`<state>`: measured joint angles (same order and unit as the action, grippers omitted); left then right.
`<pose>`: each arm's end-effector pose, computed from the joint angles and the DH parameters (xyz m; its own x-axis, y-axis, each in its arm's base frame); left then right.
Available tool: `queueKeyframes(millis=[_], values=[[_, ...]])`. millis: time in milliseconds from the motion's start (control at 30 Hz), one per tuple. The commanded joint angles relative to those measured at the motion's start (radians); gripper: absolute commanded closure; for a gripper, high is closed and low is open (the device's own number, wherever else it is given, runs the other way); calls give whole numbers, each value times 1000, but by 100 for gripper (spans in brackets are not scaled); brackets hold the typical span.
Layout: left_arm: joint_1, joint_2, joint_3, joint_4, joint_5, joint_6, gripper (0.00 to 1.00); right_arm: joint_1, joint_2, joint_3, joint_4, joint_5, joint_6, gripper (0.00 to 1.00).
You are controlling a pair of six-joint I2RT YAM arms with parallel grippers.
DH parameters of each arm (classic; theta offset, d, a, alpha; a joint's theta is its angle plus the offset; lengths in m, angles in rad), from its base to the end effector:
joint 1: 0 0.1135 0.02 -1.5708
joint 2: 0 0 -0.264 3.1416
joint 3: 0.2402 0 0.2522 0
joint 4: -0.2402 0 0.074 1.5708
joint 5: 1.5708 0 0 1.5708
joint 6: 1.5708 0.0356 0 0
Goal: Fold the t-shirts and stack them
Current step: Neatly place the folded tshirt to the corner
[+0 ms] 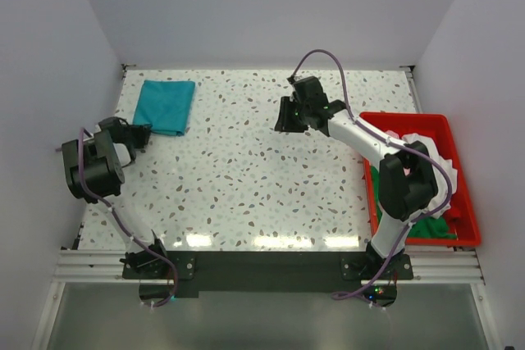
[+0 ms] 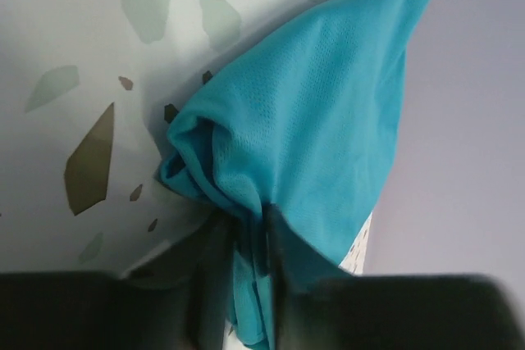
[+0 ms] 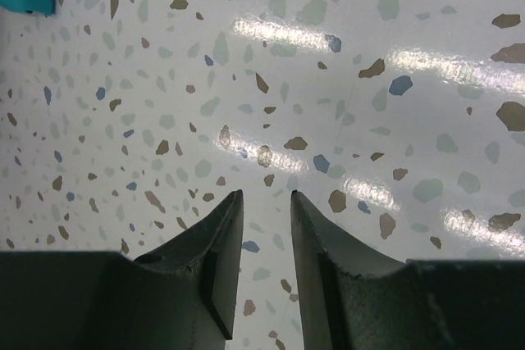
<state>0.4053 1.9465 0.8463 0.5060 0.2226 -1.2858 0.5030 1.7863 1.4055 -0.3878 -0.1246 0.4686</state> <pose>0.3445 0.1393 0.1071 0.0631 -0.9914 -0.1144 -0.5546 0.0604 -0.8299 0.3525 0.1990 0.2601 -0.7948 0.0742 -0.6024 -0.2215 0.8886 0.4018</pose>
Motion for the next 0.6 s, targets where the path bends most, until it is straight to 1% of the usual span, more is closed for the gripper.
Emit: queueKeyframes(millis=[0,67,100,167,200,267,400,433,533,567], values=[[-5,-35,11,59,-11,47,67,3,-18,3,38,-30,-19,66],[-10,-70,26,17,-37,97,58,5,-16,4,40,-36,-22,65],[-19,-86,51,-56,-54,155,50,5,-18,4,43,-38,-22,65],[-32,-136,76,-151,-124,207,45,8,-19,7,44,-40,-25,65],[-48,-156,85,-222,-150,247,41,8,-19,10,44,-40,-22,65],[-63,-219,83,-286,-219,269,39,11,-19,15,46,-43,-22,65],[-109,-314,77,-459,-351,313,38,19,-21,24,44,-41,-19,65],[-120,-354,77,-481,-379,324,38,22,-22,24,44,-40,-19,65],[-196,-400,128,-572,-506,422,39,26,-27,24,44,-37,-18,65],[-223,-399,154,-589,-569,457,40,28,-28,23,44,-33,-19,65]])
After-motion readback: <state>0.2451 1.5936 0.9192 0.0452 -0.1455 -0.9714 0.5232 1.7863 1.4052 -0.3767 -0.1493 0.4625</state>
